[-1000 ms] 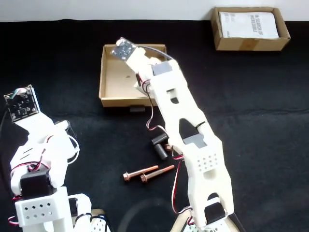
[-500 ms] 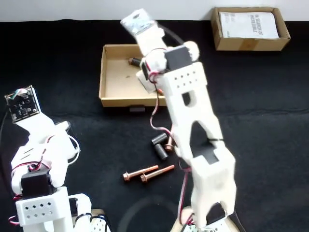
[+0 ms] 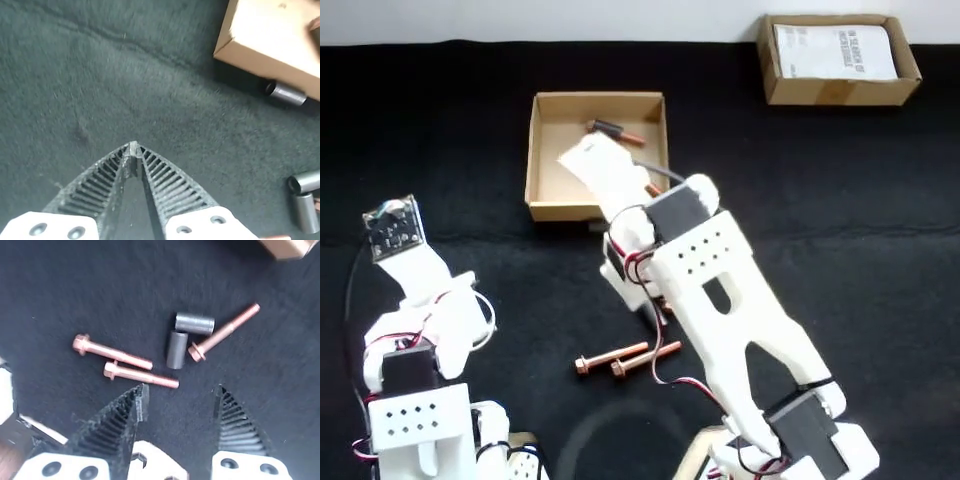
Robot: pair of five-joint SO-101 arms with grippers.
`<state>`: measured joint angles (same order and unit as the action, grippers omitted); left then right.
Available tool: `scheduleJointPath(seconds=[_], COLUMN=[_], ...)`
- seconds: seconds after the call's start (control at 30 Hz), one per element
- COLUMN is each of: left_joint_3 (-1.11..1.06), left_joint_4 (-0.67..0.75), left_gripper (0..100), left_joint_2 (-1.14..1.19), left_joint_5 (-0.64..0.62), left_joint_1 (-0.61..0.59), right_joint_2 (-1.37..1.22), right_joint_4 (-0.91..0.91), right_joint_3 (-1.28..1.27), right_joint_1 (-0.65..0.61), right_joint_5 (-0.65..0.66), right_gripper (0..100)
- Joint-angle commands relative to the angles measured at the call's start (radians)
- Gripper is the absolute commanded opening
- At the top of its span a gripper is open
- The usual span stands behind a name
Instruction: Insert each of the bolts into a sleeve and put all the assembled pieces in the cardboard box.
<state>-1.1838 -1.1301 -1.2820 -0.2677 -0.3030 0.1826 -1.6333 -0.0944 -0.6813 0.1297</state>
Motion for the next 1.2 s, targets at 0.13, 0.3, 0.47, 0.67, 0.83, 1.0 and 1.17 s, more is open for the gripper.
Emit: scheduleJointPath(seconds=[0.13,0.3,0.47,0.67,0.83,1.0,1.17], left_joint_3=[-0.067,-0.117,-0.200,-0.329,-0.406,-0.437,-0.449], left_joint_4=[0.017,0.046,0.153,0.253,0.276,0.282,0.295], left_gripper=[1,1,1,1,1,1,1], left_joint_2=[-0.010,-0.010,-0.018,-0.139,-0.180,-0.182,-0.182], left_joint_5=[0.006,0.006,0.006,0.006,0.006,0.006,0.006], left_joint_1=[-0.007,-0.007,-0.008,-0.012,-0.012,-0.012,-0.012], right_joint_2=[0.047,0.047,0.047,0.045,0.031,-0.042,-0.116], right_joint_4=[0.200,0.294,0.363,0.430,0.478,0.492,0.490], right_joint_3=[-0.259,-0.378,-0.452,-0.495,-0.519,-0.509,-0.446], right_joint_1=[0.059,0.058,0.001,-0.079,-0.054,-0.008,-0.012], right_joint_5=[-0.009,-0.011,-0.087,-0.109,-0.100,-0.098,-0.098], right_gripper=[19.4,19.4,19.4,17.0,12.9,12.9,12.9])
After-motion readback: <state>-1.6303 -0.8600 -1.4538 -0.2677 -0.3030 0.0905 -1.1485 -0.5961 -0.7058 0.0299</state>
